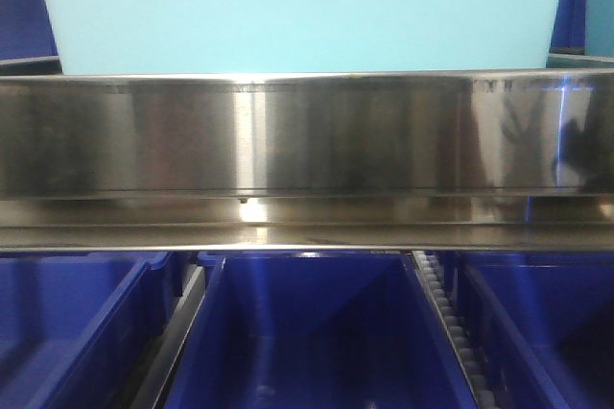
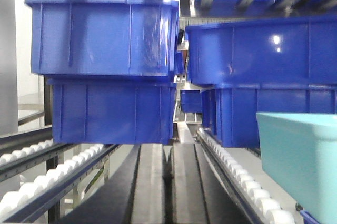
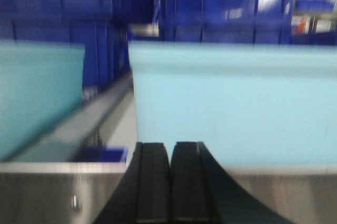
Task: Move two blue bins to right shelf middle
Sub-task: 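Close both grippers on the rim of the light teal bin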
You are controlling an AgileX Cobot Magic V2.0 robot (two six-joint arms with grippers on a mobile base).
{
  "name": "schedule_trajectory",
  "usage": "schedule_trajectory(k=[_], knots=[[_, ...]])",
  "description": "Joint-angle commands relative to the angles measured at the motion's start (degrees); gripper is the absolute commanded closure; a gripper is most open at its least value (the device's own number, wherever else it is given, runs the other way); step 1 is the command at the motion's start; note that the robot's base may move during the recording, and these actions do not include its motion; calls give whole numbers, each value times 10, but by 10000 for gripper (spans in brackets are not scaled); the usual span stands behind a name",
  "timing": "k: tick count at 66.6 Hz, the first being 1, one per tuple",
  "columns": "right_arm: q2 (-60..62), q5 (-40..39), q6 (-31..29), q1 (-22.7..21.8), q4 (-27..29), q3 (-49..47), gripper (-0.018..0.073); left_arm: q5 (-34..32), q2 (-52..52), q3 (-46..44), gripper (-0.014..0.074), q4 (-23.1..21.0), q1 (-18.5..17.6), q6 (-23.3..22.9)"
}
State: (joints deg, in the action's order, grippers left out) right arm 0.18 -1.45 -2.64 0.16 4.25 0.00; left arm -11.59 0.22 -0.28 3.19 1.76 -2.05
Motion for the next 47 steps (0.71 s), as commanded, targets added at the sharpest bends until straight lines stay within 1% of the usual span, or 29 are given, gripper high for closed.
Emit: schedule_trajectory(k=[1, 10, 15, 21, 26, 28, 31, 35, 36, 38, 40, 43, 44, 47], knots=[[-2, -37, -4, 1, -2, -18, 721, -2, -2, -28, 707, 0, -3, 0], [-2, 6, -4, 1, -2, -110, 721, 82, 5, -126, 702, 2, -3, 0], [-2, 64, -4, 1, -2, -181, 721, 138, 30, -188, 660, 7, -3, 0], [-36, 112, -4, 1, -2, -247, 721, 212, 71, -257, 552, 16, -3, 0], [-73, 138, -4, 1, -2, -299, 717, 268, 118, -315, 426, 16, -3, 0], [-90, 146, -4, 1, -2, -317, 700, 287, 137, -334, 367, 16, -3, 0], [-110, 152, -4, 1, -2, -337, 638, 305, 159, -351, 297, 16, -3, 0], [-140, 162, -4, 1, -2, -363, 489, 316, 192, -371, 230, 16, -3, 0], [-145, 164, -4, 1, -2, -368, 471, 317, 198, -374, 219, 16, -3, 0], [-156, 166, -4, 1, -2, -379, 377, 317, 209, -379, 197, 16, -4, 0], [-170, 169, -4, 1, -2, -387, 261, 310, 217, -381, 181, 16, -11, 0], [-183, 170, -4, 1, -2, -394, 148, 302, 224, -383, 165, 13, -20, 0], [-188, 170, -4, 1, -2, -394, 95, 301, 224, -383, 160, 12, -23, 0], [-199, 170, -4, 1, -2, -394, -2, 301, 226, -383, 144, 11, -32, 0]])
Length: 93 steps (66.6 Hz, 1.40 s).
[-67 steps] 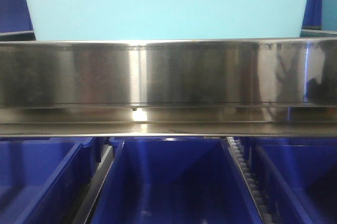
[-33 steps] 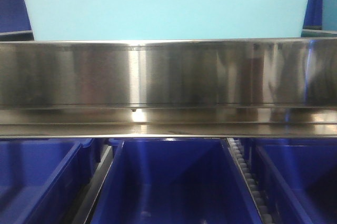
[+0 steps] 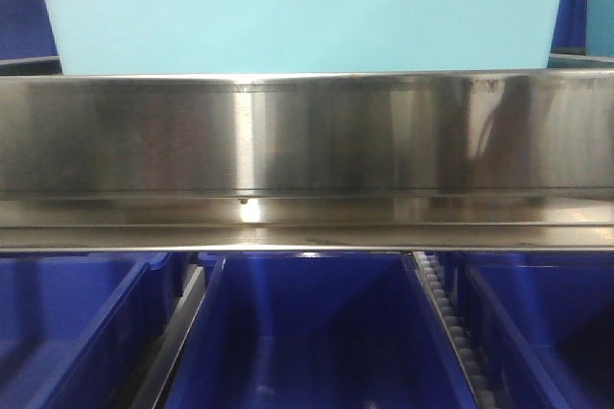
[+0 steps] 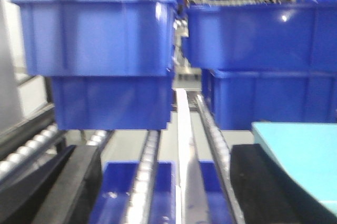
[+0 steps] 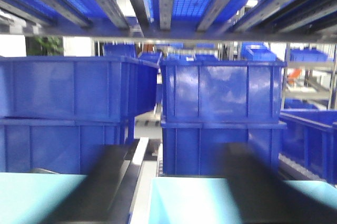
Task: Move two blue bins to right shelf middle
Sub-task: 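Close both grippers on the rim of the light teal bin, then lift the teal bin off the upper shelf with both grippers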
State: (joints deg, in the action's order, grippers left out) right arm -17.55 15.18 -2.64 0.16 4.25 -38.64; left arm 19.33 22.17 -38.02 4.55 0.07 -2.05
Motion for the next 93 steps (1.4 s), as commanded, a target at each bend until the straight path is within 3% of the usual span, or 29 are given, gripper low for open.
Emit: schedule_trajectory(k=[1, 11, 19, 39, 48, 68, 79, 93], knots=[[-27, 7, -4, 1, -2, -7, -18, -8, 8, -5, 135, -3, -19, 0], [-54, 1, -4, 1, -2, -10, -10, 1, 25, -13, 47, -3, -56, 0], [-80, 39, -4, 13, 1, -44, -10, 38, 54, -43, 8, -3, -86, 0], [-249, 211, -5, 140, 1, -229, -10, 117, 204, -182, 4, -4, -170, 5], [-356, 312, -5, 173, 1, -332, -10, 205, 304, -292, 4, -3, -174, 5], [-601, 546, 22, 172, 1, -563, -10, 393, 539, -547, 4, -3, -174, -13], [-685, 548, 43, 172, 5, -619, -10, 504, 659, -650, 4, -6, -174, -27], [-743, 548, 45, 175, 53, -619, -10, 506, 750, -686, 4, -11, -174, -32]])
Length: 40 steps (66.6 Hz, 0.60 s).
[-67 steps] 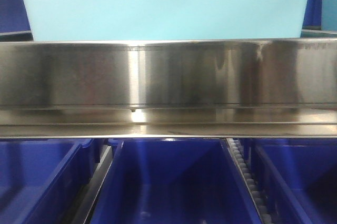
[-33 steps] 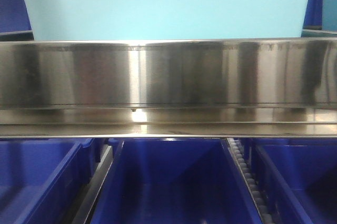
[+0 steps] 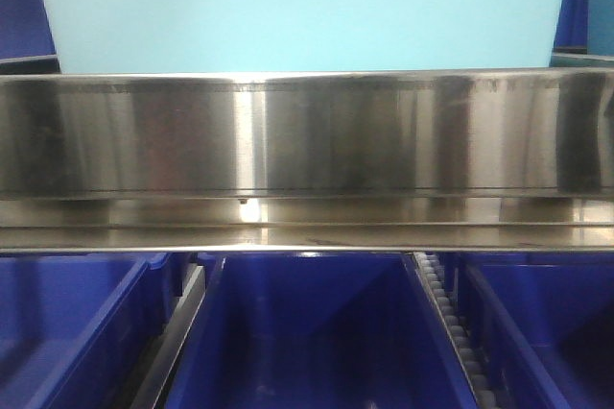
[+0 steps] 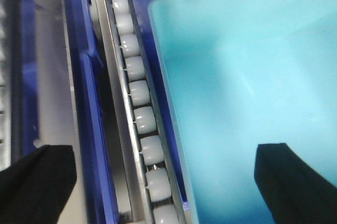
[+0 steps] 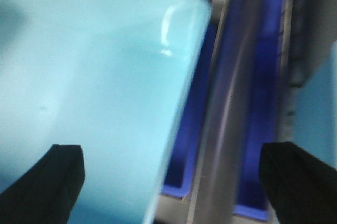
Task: Move two blue bins to right shelf middle
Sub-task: 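Lift the teal bin off the upper shelf with both grippers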
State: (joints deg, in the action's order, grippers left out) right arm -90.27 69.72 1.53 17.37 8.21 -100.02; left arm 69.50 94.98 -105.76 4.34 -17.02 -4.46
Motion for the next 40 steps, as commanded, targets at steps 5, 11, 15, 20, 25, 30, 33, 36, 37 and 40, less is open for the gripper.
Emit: schedule_trajectory(k=[5, 11, 15, 20, 25, 30, 33, 36, 37, 40], knots=[[-31, -1, 4, 6, 14, -5, -10, 5, 40, -9, 4, -11, -3, -13], [-52, -8, 4, 11, 14, -5, -10, 5, 58, -9, 4, -11, -7, -17], [-65, -8, 4, 12, 14, -5, -10, 5, 71, -9, 4, -11, -11, -17], [-79, -8, 4, 12, 14, -5, -10, 5, 81, -9, 4, -11, -16, -17], [-92, -8, 4, 12, 14, -5, -10, 5, 92, -9, 4, -11, -17, -17], [-98, -9, 4, 12, 14, -5, -10, 5, 100, -9, 4, -11, -17, -17], [-102, -12, 4, 12, 14, -5, -10, 5, 102, -9, 4, -10, -17, -17], [-104, -13, 4, 12, 14, -5, -9, 5, 103, -9, 4, -10, -17, -17], [-104, -13, 4, 12, 14, -5, -5, 5, 103, -9, 4, -10, -17, -17], [-106, -14, 4, 12, 14, -5, 13, 5, 103, -9, 5, -10, -17, -17]])
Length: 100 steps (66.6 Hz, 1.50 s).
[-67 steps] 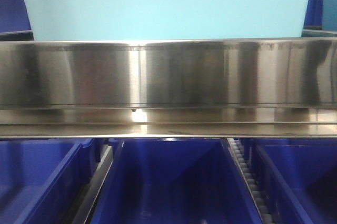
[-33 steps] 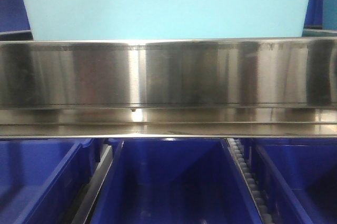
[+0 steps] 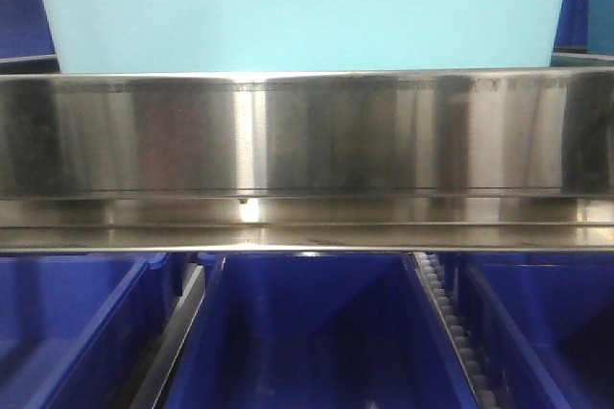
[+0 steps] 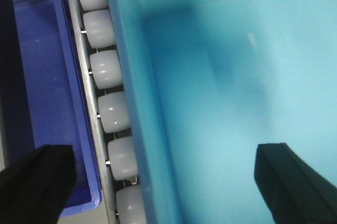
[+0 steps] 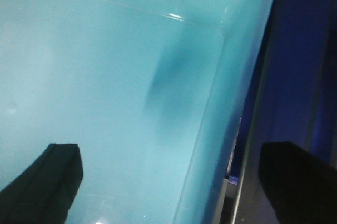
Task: Move two blue bins to right shelf middle
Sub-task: 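Lift the teal bin off the upper shelf with both grippers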
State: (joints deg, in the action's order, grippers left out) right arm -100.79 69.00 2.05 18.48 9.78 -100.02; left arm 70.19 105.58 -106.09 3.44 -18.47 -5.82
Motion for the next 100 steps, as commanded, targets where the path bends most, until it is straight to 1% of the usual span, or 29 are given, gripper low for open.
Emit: schedule_trajectory(k=[1, 4, 7, 11, 13, 14, 17, 18, 20, 21, 23, 26, 30, 37, 45, 58, 78, 88, 100], knots=[[-1, -8, -1, 1, -2, -5, 31, -2, -3, -5, 6, -1, -2, -3], [-4, -8, -1, 1, -2, -5, 80, -2, -3, -5, 8, 0, -2, -3], [-7, -6, -1, 1, -2, -5, 151, -2, -3, -5, 18, 1, -2, -3], [-11, 2, -1, 1, -2, -5, 283, -2, -3, -5, 59, 5, -2, -4], [-14, 6, -1, 1, -2, -5, 330, -2, -3, -5, 84, 5, -2, -4], [-15, 7, -1, 1, -2, -5, 379, -2, -3, -5, 104, 5, -2, -4], [-19, 10, -1, 1, -2, -5, 475, -2, -3, -5, 193, 8, -2, -4], [-20, 10, -1, 1, -2, -5, 491, -2, -2, -5, 209, 9, -2, -4], [-23, 10, -1, 1, -2, -5, 568, -2, -2, -5, 274, 11, -2, -4], [-25, 10, -1, 1, -2, -5, 599, -2, -2, -5, 328, 12, -2, -4], [-27, 10, -1, 1, -2, -5, 672, -2, -2, -5, 405, 12, -2, -4], [-28, 10, 0, 1, -2, -5, 726, -2, -2, -5, 529, 13, -2, -4], [-29, 10, 0, 1, -2, -5, 711, -2, -2, -5, 706, 13, -2, -4], [-29, 10, 0, 1, -2, -5, 712, -2, -2, -5, 707, 15, -2, -4], [-28, 10, 0, 1, -2, -5, 712, -2, -2, -5, 707, 27, -2, -4], [-4, 10, 0, 1, -2, -5, 712, -2, -12, -9, 707, 27, -2, -8], [59, 6, 0, 1, -2, -5, 712, -2, -69, -11, 707, 27, -3, -8], [94, -8, 0, 1, -2, -5, 712, -2, -102, -32, 707, 26, -3, -8], [141, -29, 0, 1, -2, -5, 712, -2, -140, -57, 707, 13, -3, -8]])
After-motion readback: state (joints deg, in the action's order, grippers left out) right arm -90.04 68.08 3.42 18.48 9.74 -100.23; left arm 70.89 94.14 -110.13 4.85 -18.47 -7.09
